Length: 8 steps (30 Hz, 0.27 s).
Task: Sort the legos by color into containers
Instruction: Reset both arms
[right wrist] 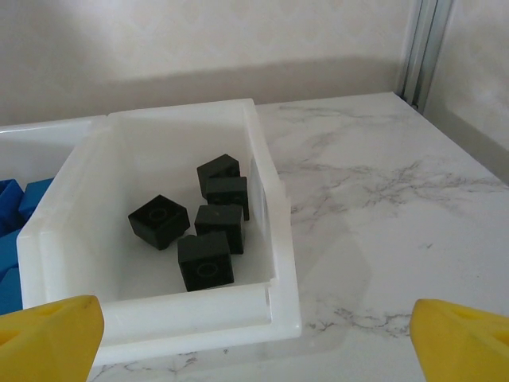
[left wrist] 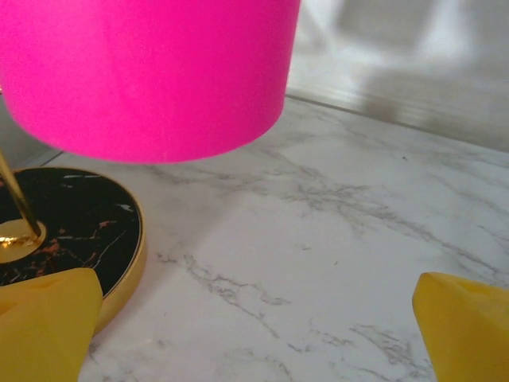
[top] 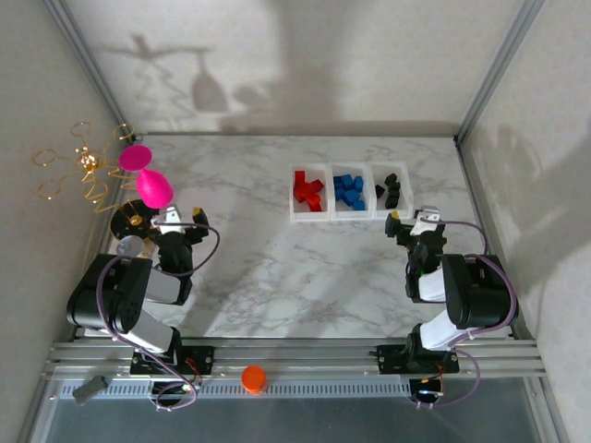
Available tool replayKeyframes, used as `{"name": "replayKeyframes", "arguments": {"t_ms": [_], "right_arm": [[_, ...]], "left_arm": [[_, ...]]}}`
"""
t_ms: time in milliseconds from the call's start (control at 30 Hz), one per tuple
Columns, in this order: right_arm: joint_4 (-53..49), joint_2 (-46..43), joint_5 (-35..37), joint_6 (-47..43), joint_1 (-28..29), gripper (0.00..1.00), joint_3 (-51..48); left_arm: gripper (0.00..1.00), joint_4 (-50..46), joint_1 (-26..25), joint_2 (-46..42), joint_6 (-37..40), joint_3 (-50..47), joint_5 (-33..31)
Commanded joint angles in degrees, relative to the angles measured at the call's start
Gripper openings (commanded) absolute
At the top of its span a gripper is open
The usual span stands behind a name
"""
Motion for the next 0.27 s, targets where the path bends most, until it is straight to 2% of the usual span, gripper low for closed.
{"name": "replayKeyframes", "arguments": {"t_ms": [0, 233], "right_arm": [[2.3, -0.1, 0.9, -1.2, 0.3, 0.99, 0.9], [2.2, -0.1, 0.7, -1.3, 0.2, 0.99, 1.0]], "left_arm": [[0.99, 2.5, 0.3, -0.1, 0.4, 0.8, 1.2], [0.99, 2.3, 0.4, -0.2, 0.3, 0.8, 1.2]]}}
